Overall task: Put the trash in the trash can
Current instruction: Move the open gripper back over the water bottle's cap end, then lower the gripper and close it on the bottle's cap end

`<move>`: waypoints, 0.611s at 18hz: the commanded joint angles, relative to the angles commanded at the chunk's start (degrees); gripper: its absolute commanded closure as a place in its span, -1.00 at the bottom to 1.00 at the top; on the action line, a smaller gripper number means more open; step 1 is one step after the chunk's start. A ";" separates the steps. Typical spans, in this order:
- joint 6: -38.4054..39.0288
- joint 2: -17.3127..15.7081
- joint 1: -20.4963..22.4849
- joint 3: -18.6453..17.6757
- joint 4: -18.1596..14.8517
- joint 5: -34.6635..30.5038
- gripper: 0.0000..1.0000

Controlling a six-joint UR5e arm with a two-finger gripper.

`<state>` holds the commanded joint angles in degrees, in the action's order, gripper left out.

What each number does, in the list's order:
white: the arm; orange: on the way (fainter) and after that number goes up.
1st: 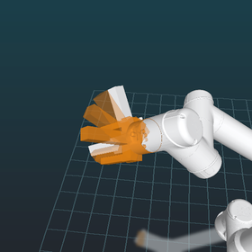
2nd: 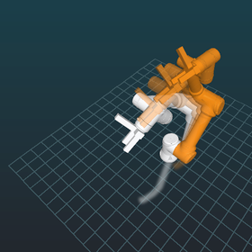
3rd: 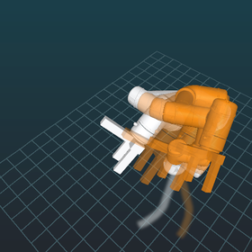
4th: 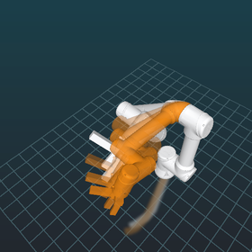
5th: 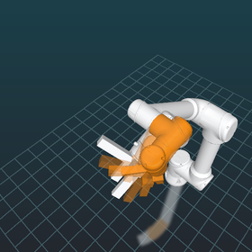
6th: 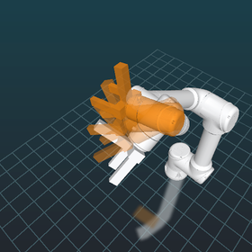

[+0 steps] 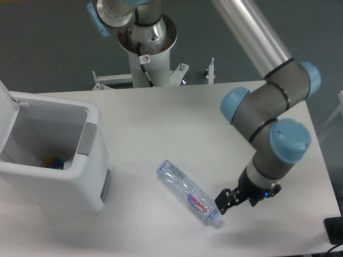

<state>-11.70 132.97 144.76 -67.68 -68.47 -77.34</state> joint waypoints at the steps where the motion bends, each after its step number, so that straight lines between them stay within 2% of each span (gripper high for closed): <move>1: 0.19 0.44 -0.27 -0.09 0.09 -0.09 -1.00; 6: 2.91 2.11 -0.97 -0.09 0.18 -0.26 -1.00; 11: 3.09 2.74 -3.34 -1.49 0.09 -4.13 -1.00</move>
<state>-8.61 135.70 141.42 -69.17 -68.38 -81.47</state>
